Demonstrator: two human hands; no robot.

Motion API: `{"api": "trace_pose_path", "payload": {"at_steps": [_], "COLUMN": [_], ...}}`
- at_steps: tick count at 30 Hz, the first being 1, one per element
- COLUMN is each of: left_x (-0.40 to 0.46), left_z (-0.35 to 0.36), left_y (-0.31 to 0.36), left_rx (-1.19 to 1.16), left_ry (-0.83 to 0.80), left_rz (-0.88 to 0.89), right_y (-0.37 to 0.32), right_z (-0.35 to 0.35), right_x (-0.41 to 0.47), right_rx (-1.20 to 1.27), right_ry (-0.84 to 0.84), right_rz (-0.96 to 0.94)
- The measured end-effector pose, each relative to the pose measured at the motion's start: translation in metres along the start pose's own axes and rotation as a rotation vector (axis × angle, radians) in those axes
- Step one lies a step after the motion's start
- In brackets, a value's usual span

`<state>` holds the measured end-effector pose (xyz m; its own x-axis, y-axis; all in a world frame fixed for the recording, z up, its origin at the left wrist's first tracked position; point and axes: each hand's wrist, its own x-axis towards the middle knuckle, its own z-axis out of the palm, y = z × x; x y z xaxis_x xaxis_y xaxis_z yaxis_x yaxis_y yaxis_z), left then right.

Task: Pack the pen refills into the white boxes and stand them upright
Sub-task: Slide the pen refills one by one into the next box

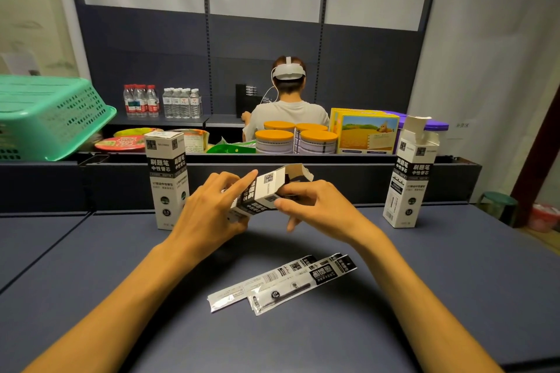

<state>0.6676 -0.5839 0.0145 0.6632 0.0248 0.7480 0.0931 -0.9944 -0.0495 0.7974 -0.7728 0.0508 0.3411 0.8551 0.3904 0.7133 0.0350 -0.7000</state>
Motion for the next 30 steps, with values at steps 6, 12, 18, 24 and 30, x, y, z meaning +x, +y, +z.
{"api": "trace_pose_path", "payload": {"at_steps": [6, 12, 18, 24, 30], "left_x": [0.0, 0.002, 0.001, 0.001, 0.001], "left_z": [0.001, 0.0, -0.001, 0.0, 0.001], "left_y": [-0.001, 0.001, 0.0, 0.002, 0.002], "left_rx": [0.01, -0.02, -0.012, -0.01, -0.057], "left_ry": [-0.001, 0.007, 0.006, 0.002, 0.008], "left_rz": [0.01, -0.024, -0.026, -0.011, -0.052], "right_y": [-0.005, -0.006, -0.006, -0.01, -0.005], "right_z": [0.006, 0.003, 0.006, 0.007, -0.001], "right_x": [0.0, 0.0, 0.0, -0.002, -0.001], "right_rx": [-0.101, -0.154, -0.154, -0.112, -0.121], "right_ry": [-0.116, 0.067, 0.101, -0.02, 0.046], "right_rz": [-0.019, -0.098, -0.125, -0.085, -0.098]}}
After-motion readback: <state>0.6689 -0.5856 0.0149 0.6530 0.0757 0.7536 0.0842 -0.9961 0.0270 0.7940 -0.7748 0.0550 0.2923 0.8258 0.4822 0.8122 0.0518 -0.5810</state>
